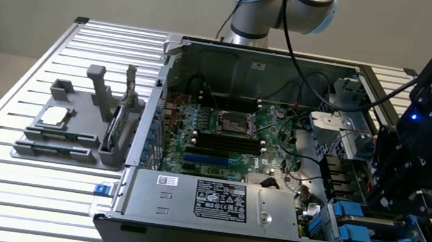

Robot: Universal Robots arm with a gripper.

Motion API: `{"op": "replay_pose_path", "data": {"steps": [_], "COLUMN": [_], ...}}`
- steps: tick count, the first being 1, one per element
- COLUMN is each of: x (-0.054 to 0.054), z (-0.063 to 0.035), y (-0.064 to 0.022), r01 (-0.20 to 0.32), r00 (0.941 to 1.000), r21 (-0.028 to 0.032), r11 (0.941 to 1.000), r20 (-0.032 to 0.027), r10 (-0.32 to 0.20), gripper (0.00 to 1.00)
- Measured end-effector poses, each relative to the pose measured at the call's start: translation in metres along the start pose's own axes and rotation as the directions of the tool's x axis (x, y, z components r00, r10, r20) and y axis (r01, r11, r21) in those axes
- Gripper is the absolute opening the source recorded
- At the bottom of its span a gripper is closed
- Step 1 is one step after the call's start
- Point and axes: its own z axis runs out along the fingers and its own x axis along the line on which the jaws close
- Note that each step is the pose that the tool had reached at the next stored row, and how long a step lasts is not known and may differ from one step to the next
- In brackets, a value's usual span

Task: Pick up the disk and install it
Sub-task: 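Insert the second disk wire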

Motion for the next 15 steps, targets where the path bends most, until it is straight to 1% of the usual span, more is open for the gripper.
{"op": "replay_pose_path", "data": {"steps": [4, 9, 14, 15], "x": [-0.0008, -0.0019, -0.0036, -0.0036], "z": [0.0003, 0.0006, 0.0011, 0.0010], "y": [0.0001, 0.0003, 0.0004, 0.0003], "r01": [0.000, 0.000, -0.001, -0.001], "r00": [1.0000, 1.0000, 1.0000, 0.9999], "r21": [0.0001, 0.0004, 0.0007, 0.0010], "r11": [1.0000, 1.0000, 1.0000, 1.0000], "r20": [-0.0012, -0.0044, -0.0090, -0.0102], "r10": [0.000, 0.000, 0.001, 0.001], "gripper": [0.16, 0.16, 0.16, 0.18]}}
